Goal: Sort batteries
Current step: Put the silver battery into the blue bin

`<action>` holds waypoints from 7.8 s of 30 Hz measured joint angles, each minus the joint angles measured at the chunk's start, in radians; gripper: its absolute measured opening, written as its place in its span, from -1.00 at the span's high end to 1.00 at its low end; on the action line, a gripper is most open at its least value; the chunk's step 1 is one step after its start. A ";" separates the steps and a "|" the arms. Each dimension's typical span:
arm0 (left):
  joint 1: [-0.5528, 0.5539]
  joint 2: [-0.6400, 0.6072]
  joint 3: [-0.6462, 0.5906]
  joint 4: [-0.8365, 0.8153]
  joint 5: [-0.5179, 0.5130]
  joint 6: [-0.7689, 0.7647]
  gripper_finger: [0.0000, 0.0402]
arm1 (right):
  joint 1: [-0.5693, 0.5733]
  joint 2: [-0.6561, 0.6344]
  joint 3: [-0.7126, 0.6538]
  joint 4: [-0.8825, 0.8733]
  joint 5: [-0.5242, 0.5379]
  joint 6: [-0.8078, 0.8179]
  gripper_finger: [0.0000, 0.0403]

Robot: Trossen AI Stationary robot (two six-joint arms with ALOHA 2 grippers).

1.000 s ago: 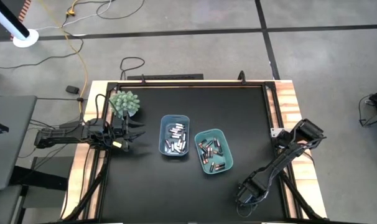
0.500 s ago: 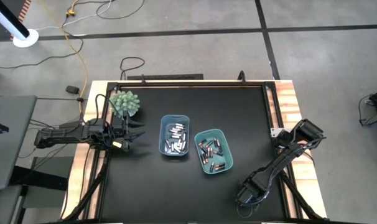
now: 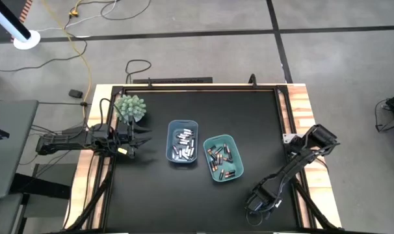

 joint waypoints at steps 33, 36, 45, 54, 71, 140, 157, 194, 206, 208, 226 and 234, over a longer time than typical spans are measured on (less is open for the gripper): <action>0.000 0.000 0.000 0.000 0.000 0.000 0.22 | 0.023 -0.523 -0.001 0.018 0.708 0.429 -0.13; 0.000 0.000 0.000 0.000 0.000 0.000 0.22 | -0.003 -0.575 0.000 0.047 0.919 0.403 -0.13; 0.000 0.000 0.000 0.000 0.000 0.000 0.22 | -0.318 -0.602 0.001 0.382 1.084 -0.068 -0.13; 0.000 0.000 0.000 0.000 0.000 0.000 0.22 | -0.659 -0.377 0.130 0.685 0.816 -0.451 -0.13; 0.000 0.000 0.000 0.000 0.000 0.000 0.22 | -0.810 0.327 1.018 -0.016 0.615 -0.692 -0.13; 0.000 0.000 0.000 0.001 0.000 0.000 0.22 | -0.341 0.047 0.803 -0.696 0.786 0.182 -0.54; 0.000 0.000 0.000 0.002 0.000 0.000 0.22 | -0.049 0.035 0.444 -0.240 0.601 0.744 -0.54; 0.000 0.000 0.000 0.003 0.000 0.000 0.22 | -0.543 0.035 0.290 0.063 0.612 0.211 -0.54; 0.000 0.000 0.000 0.003 0.000 0.000 0.22 | -0.390 -0.051 0.291 -0.090 0.614 0.342 -0.54; 0.000 0.000 0.000 0.003 0.000 0.000 0.22 | -0.344 -0.084 0.291 -0.147 0.608 0.405 -0.54; 0.000 0.000 0.000 0.003 0.000 0.000 0.22 | 0.062 -0.109 0.286 -0.297 0.299 1.009 -0.54; 0.000 0.000 0.000 0.003 0.000 0.000 0.22 | 0.188 -0.089 0.285 -0.304 0.210 0.912 -0.54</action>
